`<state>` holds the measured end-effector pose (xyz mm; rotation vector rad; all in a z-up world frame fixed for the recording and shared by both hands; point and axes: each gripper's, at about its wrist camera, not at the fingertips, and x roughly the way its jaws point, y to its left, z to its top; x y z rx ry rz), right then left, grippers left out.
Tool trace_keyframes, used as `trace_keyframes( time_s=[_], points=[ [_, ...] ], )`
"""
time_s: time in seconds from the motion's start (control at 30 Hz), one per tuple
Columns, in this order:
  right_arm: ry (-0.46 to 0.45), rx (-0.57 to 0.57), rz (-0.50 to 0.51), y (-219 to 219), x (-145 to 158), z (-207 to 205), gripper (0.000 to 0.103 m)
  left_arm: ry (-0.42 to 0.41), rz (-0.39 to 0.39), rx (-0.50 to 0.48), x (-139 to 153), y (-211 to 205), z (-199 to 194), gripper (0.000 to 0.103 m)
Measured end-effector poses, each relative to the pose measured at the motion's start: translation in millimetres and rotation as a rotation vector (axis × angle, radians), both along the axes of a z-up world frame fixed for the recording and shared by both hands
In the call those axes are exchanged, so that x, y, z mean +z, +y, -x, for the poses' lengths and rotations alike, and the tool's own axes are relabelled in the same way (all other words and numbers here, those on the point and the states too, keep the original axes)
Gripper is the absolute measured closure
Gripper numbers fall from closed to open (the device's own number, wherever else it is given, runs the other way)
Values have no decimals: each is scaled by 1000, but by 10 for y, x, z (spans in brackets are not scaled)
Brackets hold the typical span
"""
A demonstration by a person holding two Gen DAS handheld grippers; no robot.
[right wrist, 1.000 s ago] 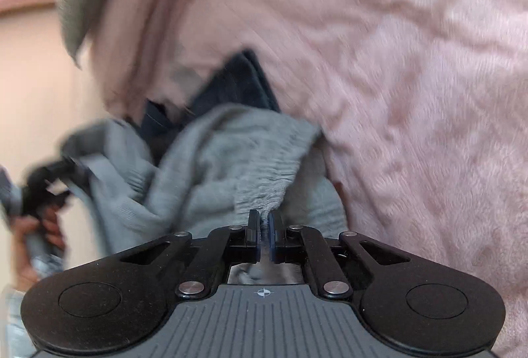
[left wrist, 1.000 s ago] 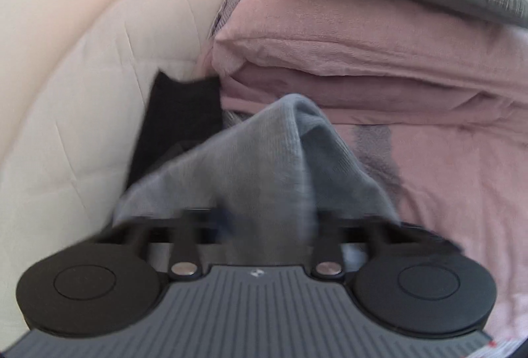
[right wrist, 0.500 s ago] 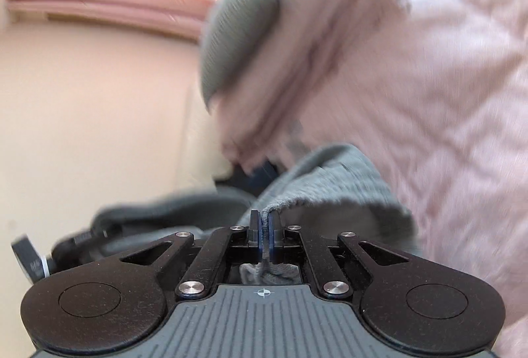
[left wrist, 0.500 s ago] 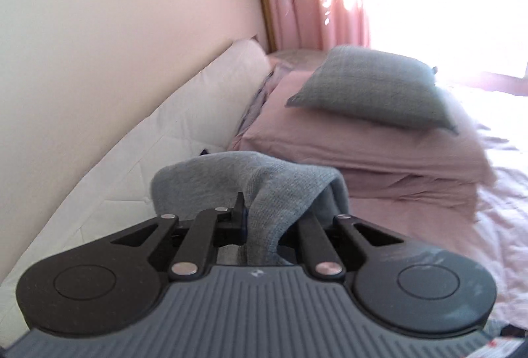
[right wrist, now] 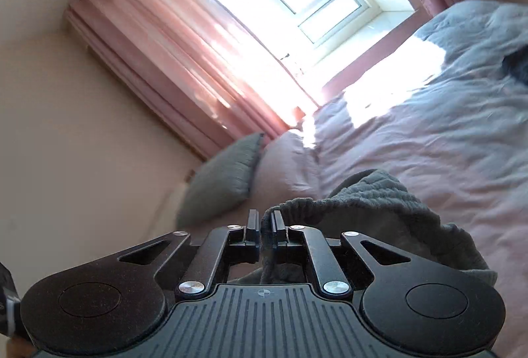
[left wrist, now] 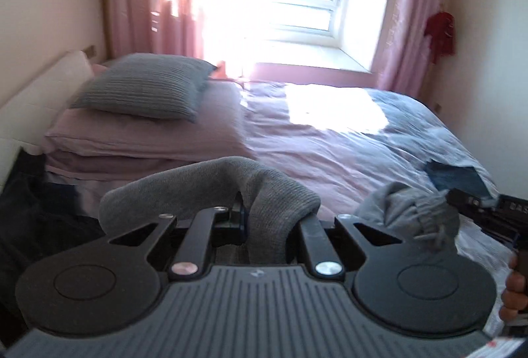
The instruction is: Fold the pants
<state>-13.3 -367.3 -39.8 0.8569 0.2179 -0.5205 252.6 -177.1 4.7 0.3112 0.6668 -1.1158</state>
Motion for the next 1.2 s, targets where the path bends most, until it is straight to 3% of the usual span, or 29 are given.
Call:
trace_keyframes(
  time_s=[0.03,0.07,0.13,0.2,0.27,0.4,0.47,0.57,0.63,0.73,0.8,0.83,0.97,1.2],
  points=[
    [85,2,8,-116,2,99,49,20,-37,-57,-139,-223,206,85],
    [165,-4,13,-197,-31,199,34,27,-94,-80,-301,-434,422,83],
    [276,-31,28,-307,-138,464,34,40,-259,-107,-729,-783,786,83],
    [386,-18,14,-365,-293,753,34,106,-406,-123,-1230,-953,1080,78],
    [469,-6,-21,-365,-478,1072,34,154,-484,-140,-1629,-907,1358,77],
    [577,13,-151,-199,-902,1598,34,69,-660,-124,-2074,-727,1601,51],
    [614,11,-219,-148,-1065,1799,34,51,-708,-103,-2153,-638,1565,50],
    [630,-7,-269,-79,-1143,1972,34,37,-723,-119,-2074,-515,1479,41],
    [618,-28,-295,11,-1131,1997,34,23,-696,-120,-1902,-468,1449,40],
    [589,-73,-292,108,-1045,1958,34,17,-477,-113,-1367,-321,1369,40],
    [587,-98,-274,258,-945,1901,34,0,-348,-139,-1058,-264,1299,20],
    [586,-99,-266,321,-925,1864,34,-19,-334,-147,-966,-264,1275,16],
    [603,-116,-233,594,-914,1770,34,-46,-365,-192,-853,-233,1222,16],
    [635,-71,-228,758,-977,1722,34,32,-450,-159,-1027,242,1278,16]
  ],
)
